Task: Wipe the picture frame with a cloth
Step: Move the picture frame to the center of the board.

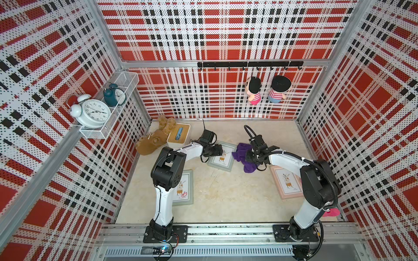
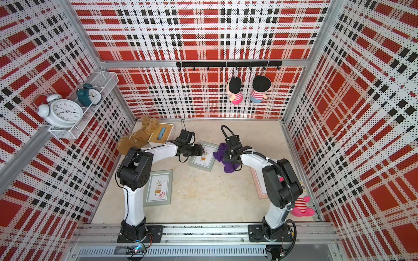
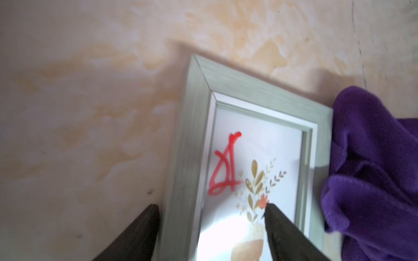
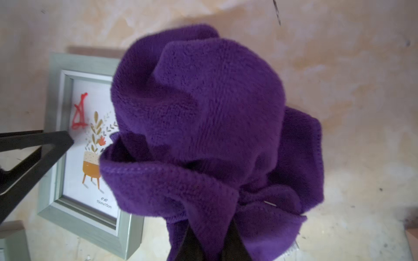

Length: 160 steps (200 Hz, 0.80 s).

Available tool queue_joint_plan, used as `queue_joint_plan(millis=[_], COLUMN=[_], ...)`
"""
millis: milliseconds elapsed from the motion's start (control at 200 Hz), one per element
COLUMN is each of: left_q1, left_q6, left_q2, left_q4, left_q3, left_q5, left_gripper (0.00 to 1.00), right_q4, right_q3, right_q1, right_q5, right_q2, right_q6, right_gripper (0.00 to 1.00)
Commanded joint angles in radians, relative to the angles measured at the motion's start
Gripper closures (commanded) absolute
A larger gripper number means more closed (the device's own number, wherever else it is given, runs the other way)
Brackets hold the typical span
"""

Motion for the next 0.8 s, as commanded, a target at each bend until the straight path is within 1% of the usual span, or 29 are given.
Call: queue_joint_plan(millis=[0, 145, 245, 376, 466, 521, 581, 656, 696, 747, 797], left_q1=[-0.042, -0.095, -0.133, -0.169, -0.174, -0.167, -0.150, -0.120, -0.102, -0.075, -0.045], left_q6=[-0.033, -0.085, -0.111, -0.151, -0.178, -0.194, -0.209, -0.224, -0.232, -0.250, -0.263], left_q2=[-0.025, -0.057, -0.086, -0.132, -0.165, -0.181, -0.199, -0.232, -0.253, -0.287, -0.317], left_q4=[0.006, 0.067, 0.099, 0.144, 0.179, 0.204, 0.222, 0.236, 0.237, 0.248, 0.271], left_q3=[-0.047, -0.109, -0.149, -0.219, -0.276, -0.306, -0.328, -0.342, -0.349, -0.369, -0.397], left_q5=[0.049, 0.084, 0.088, 0.083, 0.070, 0.061, 0.059, 0.052, 0.034, 0.001, 0.001], left_gripper=[0.26, 0.31, 0.32, 0.34, 0.34, 0.34, 0.34, 0.32, 0.29, 0.26, 0.26], right_q4=[0.001, 0.003, 0.014, 0.017, 0.017, 0.014, -0.008, -0.062, -0.085, -0.138, -0.188], right_q3=[-0.034, -0.076, -0.114, -0.148, -0.169, -0.177, -0.161, -0.098, -0.063, -0.010, 0.039], right_q1=[0.015, 0.018, 0.027, 0.069, 0.103, 0.106, 0.103, 0.095, 0.092, 0.080, 0.057], right_q5=[0.022, 0.019, -0.018, -0.060, -0.057, -0.028, 0.033, 0.114, 0.155, 0.246, 0.316], right_q2=[-0.017, -0.063, -0.087, -0.104, -0.114, -0.124, -0.130, -0.141, -0.151, -0.154, -0.149], right_q6=[0.008, 0.018, 0.017, 0.016, 0.019, 0.023, 0.010, -0.024, -0.046, -0.066, -0.067], right_gripper=[0.98, 0.98, 0.98, 0.98, 0.98, 0.98, 0.98, 0.98, 0.98, 0.97, 0.97])
